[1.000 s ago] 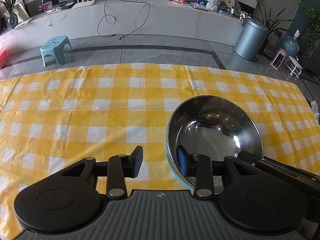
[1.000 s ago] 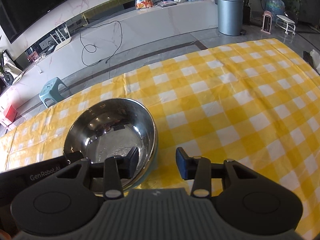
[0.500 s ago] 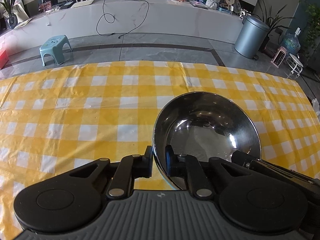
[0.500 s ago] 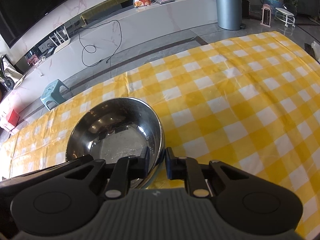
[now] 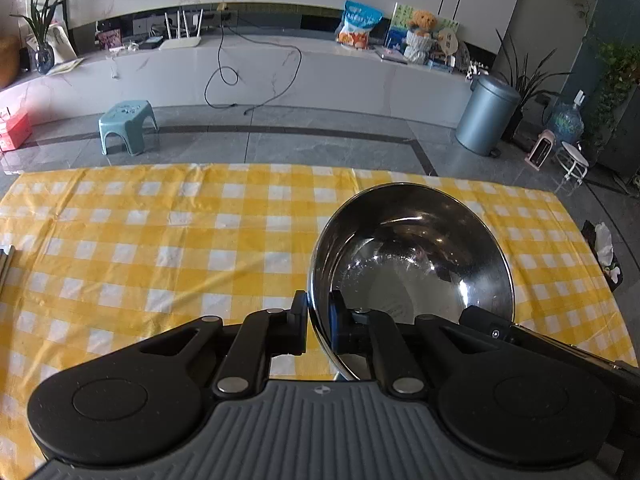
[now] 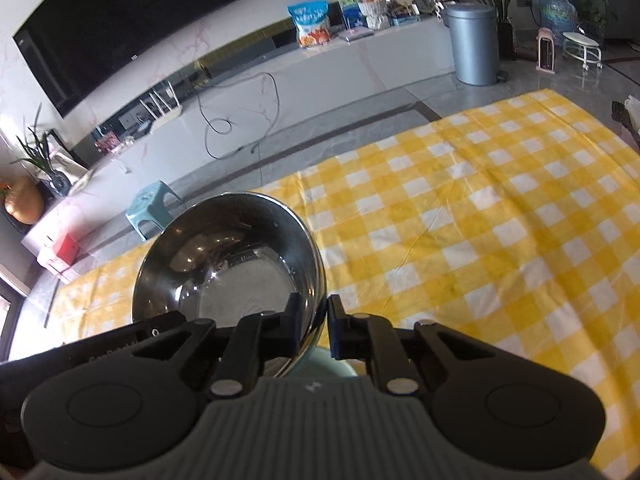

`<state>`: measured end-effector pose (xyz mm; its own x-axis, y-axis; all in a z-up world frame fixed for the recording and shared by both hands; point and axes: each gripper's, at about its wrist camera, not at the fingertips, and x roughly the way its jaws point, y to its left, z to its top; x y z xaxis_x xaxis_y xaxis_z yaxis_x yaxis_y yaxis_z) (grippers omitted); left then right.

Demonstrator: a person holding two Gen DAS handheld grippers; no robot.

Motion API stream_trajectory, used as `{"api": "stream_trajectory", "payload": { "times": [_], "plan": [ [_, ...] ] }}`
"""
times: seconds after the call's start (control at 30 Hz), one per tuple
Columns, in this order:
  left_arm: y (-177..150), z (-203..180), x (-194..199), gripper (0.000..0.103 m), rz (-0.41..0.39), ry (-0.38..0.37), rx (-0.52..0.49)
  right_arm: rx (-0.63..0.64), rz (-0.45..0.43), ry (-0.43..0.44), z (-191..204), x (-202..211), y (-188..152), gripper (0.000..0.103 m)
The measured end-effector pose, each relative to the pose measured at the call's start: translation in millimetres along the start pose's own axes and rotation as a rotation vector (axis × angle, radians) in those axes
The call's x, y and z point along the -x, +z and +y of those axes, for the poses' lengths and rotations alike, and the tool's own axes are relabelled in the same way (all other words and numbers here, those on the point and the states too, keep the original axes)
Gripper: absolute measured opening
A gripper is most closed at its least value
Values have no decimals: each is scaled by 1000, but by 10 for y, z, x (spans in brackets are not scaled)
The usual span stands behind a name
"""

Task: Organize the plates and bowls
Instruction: 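Carry the orange bowl with both grippers and lower it into the blue bowl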

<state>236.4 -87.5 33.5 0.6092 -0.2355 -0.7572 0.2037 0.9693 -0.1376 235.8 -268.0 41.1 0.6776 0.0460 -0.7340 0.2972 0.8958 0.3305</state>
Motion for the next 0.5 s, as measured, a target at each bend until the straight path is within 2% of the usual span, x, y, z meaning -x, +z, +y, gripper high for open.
{"api": "stream_trajectory", "payload": {
  "times": [0.1,0.23,0.5],
  "plan": [
    [-31,-39,275,10,-47,6,-2,10,-31,21,79,262,-61,10],
    [-133,-47,597,10,-66,3,4,7,-37,55,117,606,-206,10],
    [-615,26,913,10,-16,7,63,6,3,87,55,1094,-702,10]
  ]
}}
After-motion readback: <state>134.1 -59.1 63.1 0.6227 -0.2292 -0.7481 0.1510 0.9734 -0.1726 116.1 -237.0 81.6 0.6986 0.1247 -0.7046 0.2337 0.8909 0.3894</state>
